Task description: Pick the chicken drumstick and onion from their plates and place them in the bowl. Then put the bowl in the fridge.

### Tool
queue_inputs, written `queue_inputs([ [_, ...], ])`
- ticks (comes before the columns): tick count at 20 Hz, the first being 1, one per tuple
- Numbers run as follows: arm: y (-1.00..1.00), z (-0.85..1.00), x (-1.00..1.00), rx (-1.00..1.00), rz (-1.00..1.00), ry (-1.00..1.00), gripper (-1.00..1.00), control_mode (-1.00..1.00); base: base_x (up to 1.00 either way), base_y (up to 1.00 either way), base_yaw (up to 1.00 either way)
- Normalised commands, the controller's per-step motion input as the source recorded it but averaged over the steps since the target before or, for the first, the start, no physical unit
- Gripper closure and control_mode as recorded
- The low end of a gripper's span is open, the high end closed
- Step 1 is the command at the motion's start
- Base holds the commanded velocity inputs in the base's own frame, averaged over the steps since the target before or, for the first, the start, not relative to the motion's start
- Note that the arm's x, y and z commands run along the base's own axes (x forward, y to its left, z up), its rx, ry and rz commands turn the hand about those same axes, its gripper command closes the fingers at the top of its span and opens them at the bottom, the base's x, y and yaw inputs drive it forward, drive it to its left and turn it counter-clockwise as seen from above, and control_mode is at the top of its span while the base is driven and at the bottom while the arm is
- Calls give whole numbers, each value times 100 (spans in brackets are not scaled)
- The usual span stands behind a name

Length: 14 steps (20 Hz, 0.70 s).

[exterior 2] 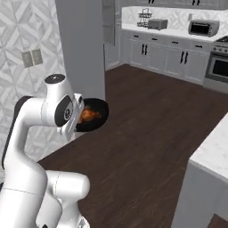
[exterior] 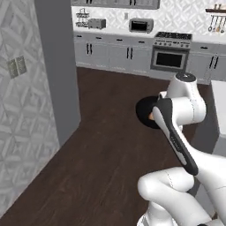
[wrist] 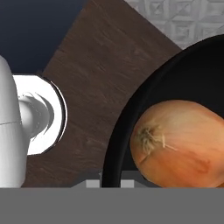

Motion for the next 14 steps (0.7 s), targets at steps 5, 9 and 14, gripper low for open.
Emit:
queue_inputs([
  [5, 0, 0, 0, 0, 0, 0, 100, 100, 84, 75, -63],
  [9, 0, 0, 0, 0, 0, 0, 100, 100, 77, 69, -66],
  [14, 0, 0, 0, 0, 0, 0, 100, 100, 89, 16, -57],
])
